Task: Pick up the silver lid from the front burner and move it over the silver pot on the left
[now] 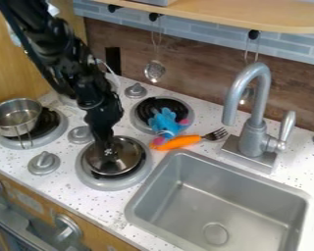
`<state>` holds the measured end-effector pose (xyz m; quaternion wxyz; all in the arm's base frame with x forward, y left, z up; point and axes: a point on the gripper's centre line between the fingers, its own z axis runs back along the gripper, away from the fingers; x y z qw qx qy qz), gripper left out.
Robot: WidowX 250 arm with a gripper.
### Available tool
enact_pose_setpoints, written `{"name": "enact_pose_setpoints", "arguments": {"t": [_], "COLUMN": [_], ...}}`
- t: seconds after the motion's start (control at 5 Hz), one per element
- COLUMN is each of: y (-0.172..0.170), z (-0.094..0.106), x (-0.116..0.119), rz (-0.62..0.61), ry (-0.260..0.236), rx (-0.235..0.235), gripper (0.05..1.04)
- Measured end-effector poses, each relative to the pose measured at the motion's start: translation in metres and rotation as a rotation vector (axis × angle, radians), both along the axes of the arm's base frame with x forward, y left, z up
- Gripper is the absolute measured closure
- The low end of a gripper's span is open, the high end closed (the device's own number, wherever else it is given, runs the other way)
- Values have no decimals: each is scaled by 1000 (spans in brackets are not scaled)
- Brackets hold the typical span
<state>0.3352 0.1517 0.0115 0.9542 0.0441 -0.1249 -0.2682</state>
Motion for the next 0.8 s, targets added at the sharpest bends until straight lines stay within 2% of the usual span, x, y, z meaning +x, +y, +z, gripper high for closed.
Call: {"name": "enact_pose_setpoints", "arguments": {"t": [0.2, 0.6, 0.8], "y": [-9, -5, -3], "z": [-5, -11, -11], "x": [-1, 2, 5], "rz": [-18, 11, 24], "ry": [-2, 7, 6], "rx": [-10, 13, 19], "gripper": [146, 713, 884]}}
